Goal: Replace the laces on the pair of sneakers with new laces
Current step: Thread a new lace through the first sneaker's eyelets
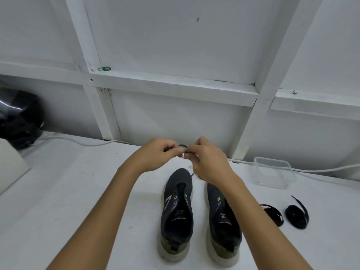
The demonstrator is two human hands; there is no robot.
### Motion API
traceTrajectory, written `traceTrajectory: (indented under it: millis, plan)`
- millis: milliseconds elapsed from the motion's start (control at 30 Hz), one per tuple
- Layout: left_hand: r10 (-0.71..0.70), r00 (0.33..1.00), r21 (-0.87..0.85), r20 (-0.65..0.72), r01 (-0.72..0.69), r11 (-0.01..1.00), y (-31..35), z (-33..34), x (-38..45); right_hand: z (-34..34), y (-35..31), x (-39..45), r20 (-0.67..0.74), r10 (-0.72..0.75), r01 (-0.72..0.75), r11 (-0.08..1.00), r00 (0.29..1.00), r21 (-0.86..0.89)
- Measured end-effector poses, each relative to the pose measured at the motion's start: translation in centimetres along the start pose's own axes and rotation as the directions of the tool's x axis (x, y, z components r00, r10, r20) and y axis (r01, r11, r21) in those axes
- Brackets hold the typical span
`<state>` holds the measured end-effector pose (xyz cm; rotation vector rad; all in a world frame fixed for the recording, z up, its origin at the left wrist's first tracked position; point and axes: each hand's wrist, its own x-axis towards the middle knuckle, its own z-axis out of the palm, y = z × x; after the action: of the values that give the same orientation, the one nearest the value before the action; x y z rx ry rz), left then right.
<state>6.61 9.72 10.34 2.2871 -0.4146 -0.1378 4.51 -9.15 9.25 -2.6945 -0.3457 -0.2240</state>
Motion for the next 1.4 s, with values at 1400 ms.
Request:
traceTrajectory:
  millis: [1400]
  plan:
    - [-0.185,0.971,0.000,-0.151,0.187,0.982,-5.8,-3.2,-3.4,5.6,-4.8,5.5,0.296,-0.199,0.163,0.976,0.934,0.141]
